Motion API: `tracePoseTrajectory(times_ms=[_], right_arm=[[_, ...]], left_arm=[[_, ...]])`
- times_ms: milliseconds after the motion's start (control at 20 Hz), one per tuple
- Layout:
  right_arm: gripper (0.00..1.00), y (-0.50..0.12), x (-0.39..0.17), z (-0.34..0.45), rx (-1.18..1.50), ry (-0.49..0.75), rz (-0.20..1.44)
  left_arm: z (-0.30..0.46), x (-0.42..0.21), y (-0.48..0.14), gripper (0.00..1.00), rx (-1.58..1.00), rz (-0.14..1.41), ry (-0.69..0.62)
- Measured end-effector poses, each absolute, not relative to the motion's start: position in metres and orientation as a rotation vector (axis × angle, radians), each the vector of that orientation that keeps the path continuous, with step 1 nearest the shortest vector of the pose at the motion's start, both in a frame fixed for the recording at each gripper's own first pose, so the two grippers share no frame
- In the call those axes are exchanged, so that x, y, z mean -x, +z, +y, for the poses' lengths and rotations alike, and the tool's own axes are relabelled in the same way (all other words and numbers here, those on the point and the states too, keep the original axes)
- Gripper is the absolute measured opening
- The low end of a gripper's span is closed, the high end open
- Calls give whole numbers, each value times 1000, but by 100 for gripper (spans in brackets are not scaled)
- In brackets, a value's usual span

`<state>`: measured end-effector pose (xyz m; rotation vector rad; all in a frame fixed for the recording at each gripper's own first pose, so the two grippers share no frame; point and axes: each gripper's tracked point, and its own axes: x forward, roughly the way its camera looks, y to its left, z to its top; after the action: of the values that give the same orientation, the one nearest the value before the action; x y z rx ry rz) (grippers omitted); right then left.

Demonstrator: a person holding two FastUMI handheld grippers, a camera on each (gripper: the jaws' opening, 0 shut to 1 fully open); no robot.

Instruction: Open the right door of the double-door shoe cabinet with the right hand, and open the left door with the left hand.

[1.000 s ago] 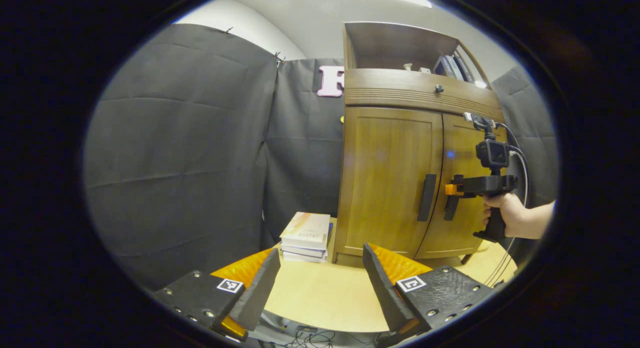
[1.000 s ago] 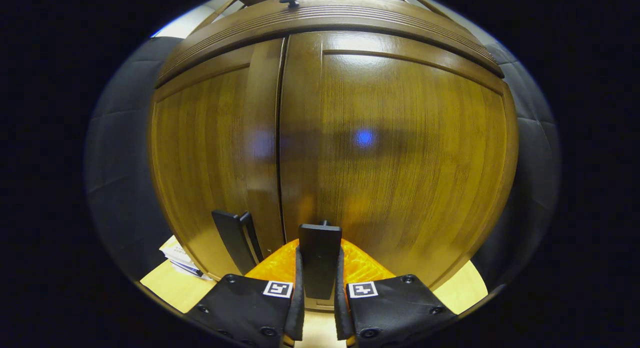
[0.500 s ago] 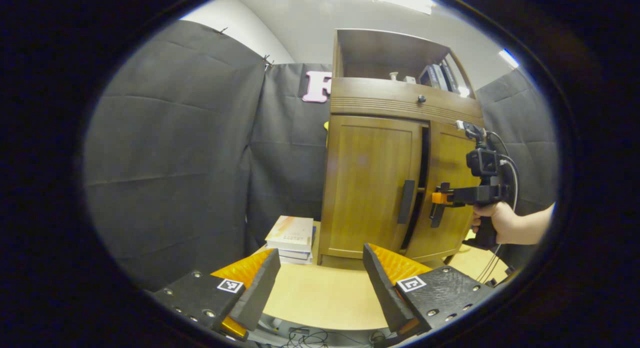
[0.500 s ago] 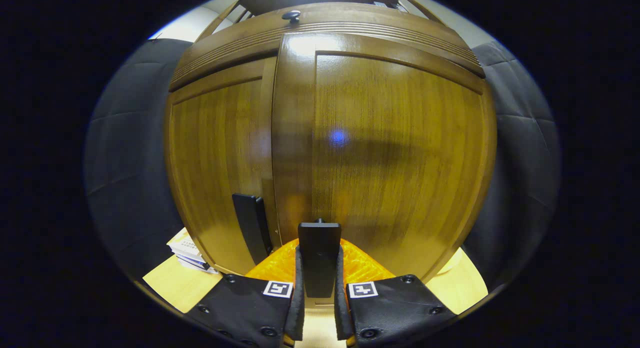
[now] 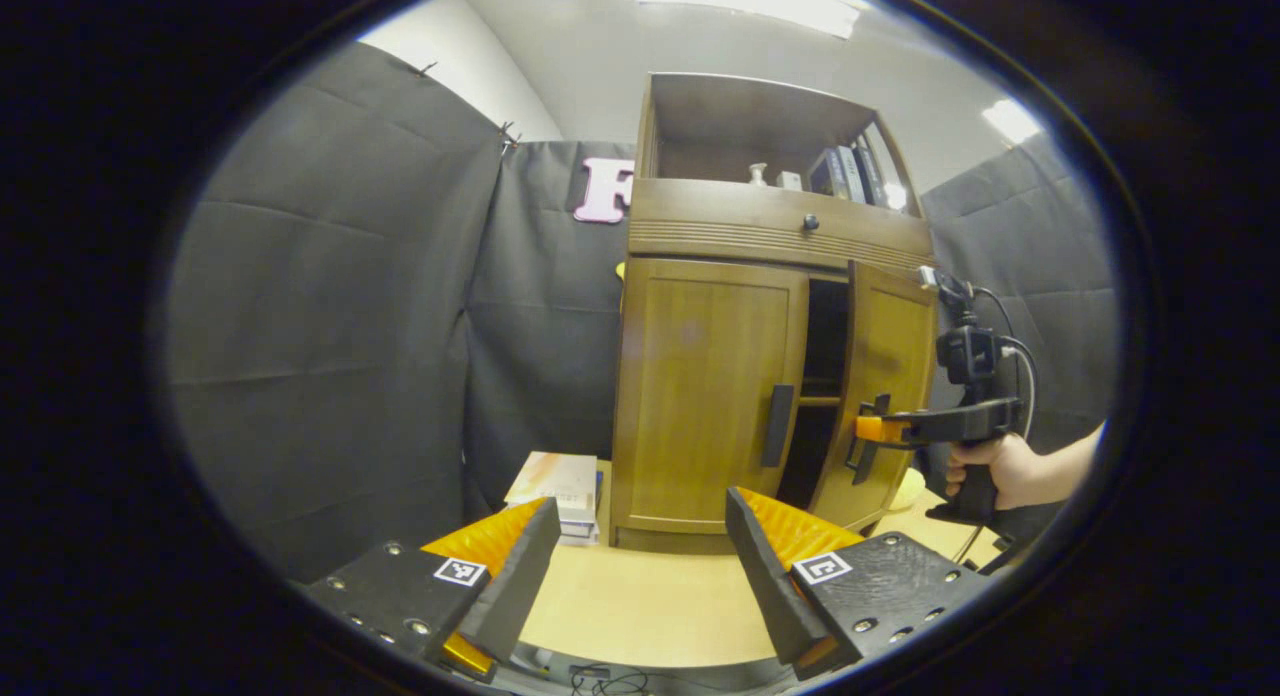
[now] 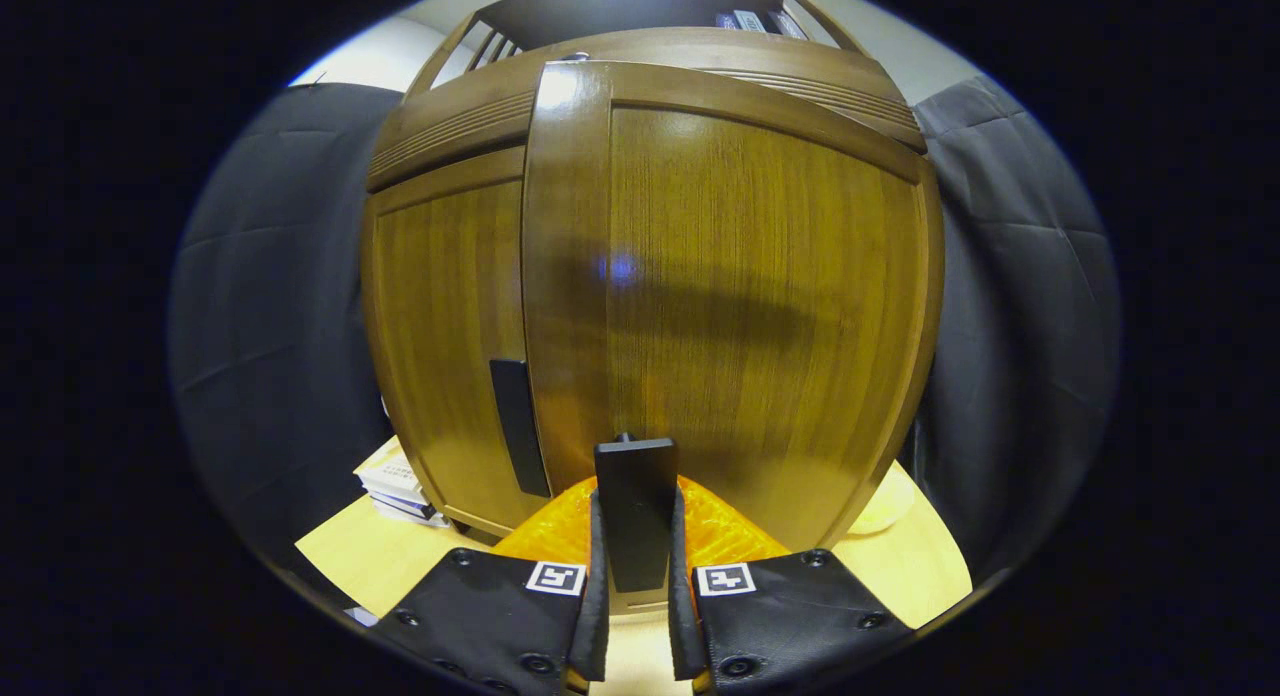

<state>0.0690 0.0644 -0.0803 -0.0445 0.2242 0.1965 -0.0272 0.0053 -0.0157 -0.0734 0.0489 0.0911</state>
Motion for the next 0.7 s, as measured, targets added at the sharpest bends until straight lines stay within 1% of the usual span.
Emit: tracePoseTrajectory(times_ms=[200,350,700], right_arm=[[27,-79,-52,54,43,260,234],[27,-81,-36,43,34,305,245],[27,-83,-4,7,14,374,260]], left_arm=[[-15,16,-4,95,103,40,105],[-38,23,8,95,92,38,115],[-96,9,17,95,55,29,68]])
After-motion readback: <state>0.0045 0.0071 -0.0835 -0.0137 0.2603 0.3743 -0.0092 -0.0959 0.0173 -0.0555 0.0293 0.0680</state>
